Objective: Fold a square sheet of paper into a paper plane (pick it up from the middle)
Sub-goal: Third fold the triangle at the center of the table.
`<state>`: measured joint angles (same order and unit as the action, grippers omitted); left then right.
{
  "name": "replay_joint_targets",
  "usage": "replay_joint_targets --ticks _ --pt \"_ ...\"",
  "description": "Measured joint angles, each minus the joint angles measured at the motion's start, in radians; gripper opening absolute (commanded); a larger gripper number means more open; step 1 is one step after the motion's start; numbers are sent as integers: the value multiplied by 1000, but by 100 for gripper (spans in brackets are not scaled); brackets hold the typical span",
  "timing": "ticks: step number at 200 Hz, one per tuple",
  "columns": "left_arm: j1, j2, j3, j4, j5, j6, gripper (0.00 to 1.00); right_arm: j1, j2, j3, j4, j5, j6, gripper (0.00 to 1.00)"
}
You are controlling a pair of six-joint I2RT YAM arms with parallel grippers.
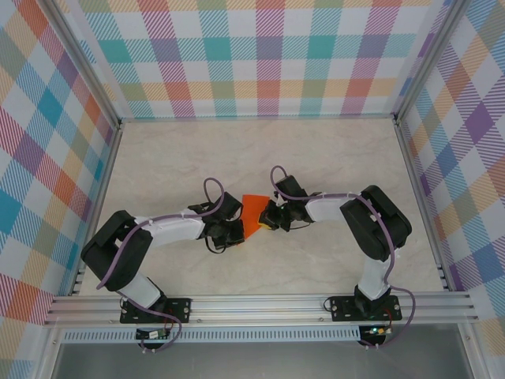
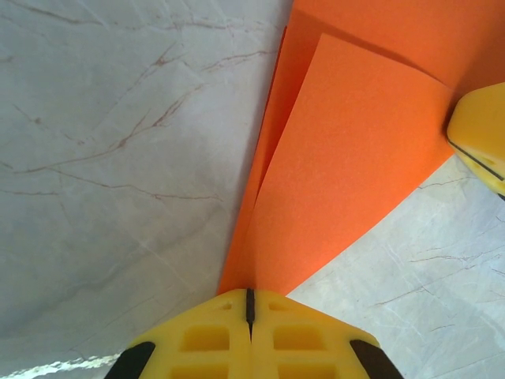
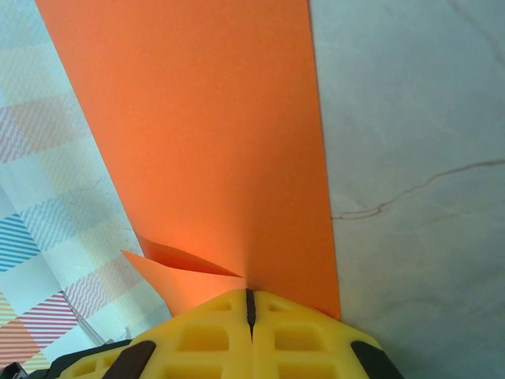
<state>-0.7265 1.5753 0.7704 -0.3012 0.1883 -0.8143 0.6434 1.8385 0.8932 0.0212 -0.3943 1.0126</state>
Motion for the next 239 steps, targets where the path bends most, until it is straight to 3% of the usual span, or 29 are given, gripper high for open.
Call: replay_joint_targets --ticks 51,104,152,239 --pt "0 -34 -22 -21 -31 20 0 3 1 1 1 0 0 3" --pt "0 -108 -15 -159 -60 53 0 3 4 6 -6 0 0 3" --pt "0 -135 -3 -56 -40 37 0 3 4 8 -8 0 0 3" --pt "0 -3 24 13 -51 26 0 3 5 12 -15 0 -3 3"
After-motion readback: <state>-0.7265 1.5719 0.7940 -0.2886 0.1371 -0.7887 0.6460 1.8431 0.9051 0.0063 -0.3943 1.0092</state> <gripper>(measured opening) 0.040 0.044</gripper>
